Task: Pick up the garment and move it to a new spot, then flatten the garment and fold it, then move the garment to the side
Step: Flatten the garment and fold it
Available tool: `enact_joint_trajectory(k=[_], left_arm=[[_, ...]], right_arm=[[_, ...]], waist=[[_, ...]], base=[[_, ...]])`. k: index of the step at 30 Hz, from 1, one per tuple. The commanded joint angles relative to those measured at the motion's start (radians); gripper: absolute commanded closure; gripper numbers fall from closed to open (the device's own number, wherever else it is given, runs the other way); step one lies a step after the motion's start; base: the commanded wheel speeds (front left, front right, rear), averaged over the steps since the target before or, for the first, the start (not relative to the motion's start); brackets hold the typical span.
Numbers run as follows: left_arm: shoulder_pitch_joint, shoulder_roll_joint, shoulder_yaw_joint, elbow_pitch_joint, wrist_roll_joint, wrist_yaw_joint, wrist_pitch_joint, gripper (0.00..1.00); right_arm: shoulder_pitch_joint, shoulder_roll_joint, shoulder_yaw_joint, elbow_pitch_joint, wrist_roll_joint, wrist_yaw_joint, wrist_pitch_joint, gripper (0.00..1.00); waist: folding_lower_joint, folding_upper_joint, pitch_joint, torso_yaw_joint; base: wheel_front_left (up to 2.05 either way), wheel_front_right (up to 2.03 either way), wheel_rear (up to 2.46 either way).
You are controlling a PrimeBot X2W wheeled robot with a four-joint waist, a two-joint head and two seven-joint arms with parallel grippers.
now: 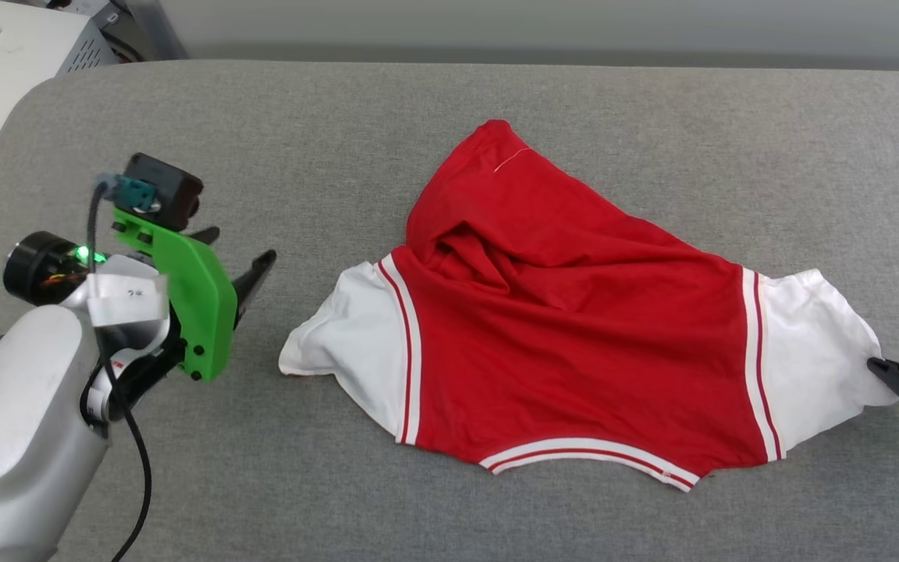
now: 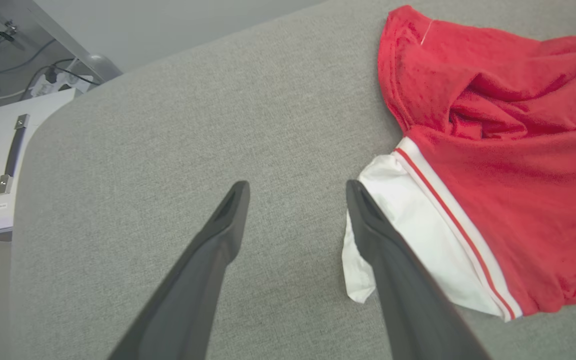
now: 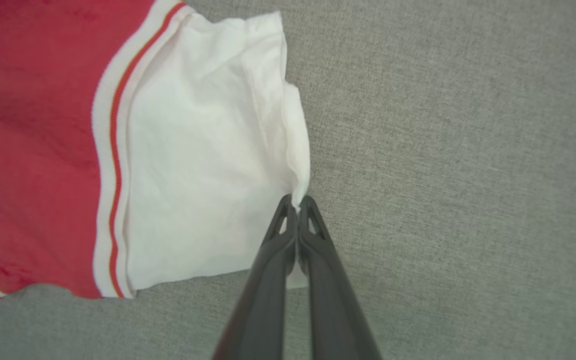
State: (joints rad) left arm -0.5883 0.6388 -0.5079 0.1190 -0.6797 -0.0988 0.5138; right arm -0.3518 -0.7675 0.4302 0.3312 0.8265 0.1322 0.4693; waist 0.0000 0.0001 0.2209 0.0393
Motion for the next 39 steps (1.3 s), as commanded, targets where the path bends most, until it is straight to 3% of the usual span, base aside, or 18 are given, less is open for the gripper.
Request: enact_joint_trajectory(k=[1, 4, 8, 21, 27, 28, 29, 30, 39], left_arm=[[-0.024, 0.006, -0.019, 0.004, -0.035, -0.01, 0.058, 0.0], [-0.049, 0.009, -0.06, 0.013, -0.084, -0.019, 0.172, 0.0], [-0.071, 0.006, -0.101, 0.039, -0.117, -0.025, 0.246, 0.0], [-0.078, -0.019, -0.259, 0.199, -0.137, -0.031, 0.279, 0.0], [-0.085, 0.014, -0.35, 0.214, -0.207, -0.032, 0.321, 0.0], [-0.086, 0.018, -0.358, 0.216, -0.215, -0.032, 0.319, 0.06], [-0.086, 0.021, -0.364, 0.222, -0.228, -0.032, 0.314, 0.89], [-0.086, 0.022, -0.367, 0.227, -0.238, -0.032, 0.309, 1.0], [-0.087, 0.037, -0.293, 0.199, -0.291, -0.032, 0.043, 1.0]], right_arm=[[-0.018, 0.008, 0.001, -0.005, -0.008, -0.002, -0.005, 1.0], [-0.035, 0.018, 0.006, -0.01, -0.016, -0.002, -0.001, 1.0], [-0.063, 0.029, 0.018, -0.02, -0.027, -0.002, 0.005, 1.0], [-0.144, 0.057, 0.073, -0.016, -0.036, -0.002, 0.004, 1.0], [-0.163, 0.056, 0.091, -0.005, -0.028, -0.002, -0.004, 1.0], [-0.165, 0.055, 0.092, -0.003, -0.027, -0.002, -0.007, 1.0], [-0.168, 0.055, 0.094, -0.001, -0.025, -0.002, -0.011, 1.0], [-0.17, 0.056, 0.097, 0.0, -0.025, -0.002, -0.014, 1.0], [-0.17, 0.049, 0.108, -0.026, -0.015, -0.002, -0.104, 1.0]], waist=[[0.0, -0.0001, 0.008, -0.006], [0.0, -0.0001, 0.024, -0.015], [0.0, -0.0001, 0.052, -0.031], [0.0, -0.0001, 0.13, -0.077], [0.0, -0.0001, 0.131, -0.079], [0.0, -0.0001, 0.13, -0.078], [0.0, -0.0001, 0.128, -0.077], [0.0, -0.0001, 0.126, -0.075], [0.0, -0.0001, 0.055, -0.059]], base=[[0.0, 0.0, 0.0], [0.0, 0.0, 0.0], [0.0, 0.0, 0.0], [0.0, 0.0, 0.0], [0.0, 0.0, 0.0], [0.0, 0.0, 0.0], [0.0, 0.0, 0.0], [0.0, 0.0, 0.0], [0.0, 0.0, 0.0]])
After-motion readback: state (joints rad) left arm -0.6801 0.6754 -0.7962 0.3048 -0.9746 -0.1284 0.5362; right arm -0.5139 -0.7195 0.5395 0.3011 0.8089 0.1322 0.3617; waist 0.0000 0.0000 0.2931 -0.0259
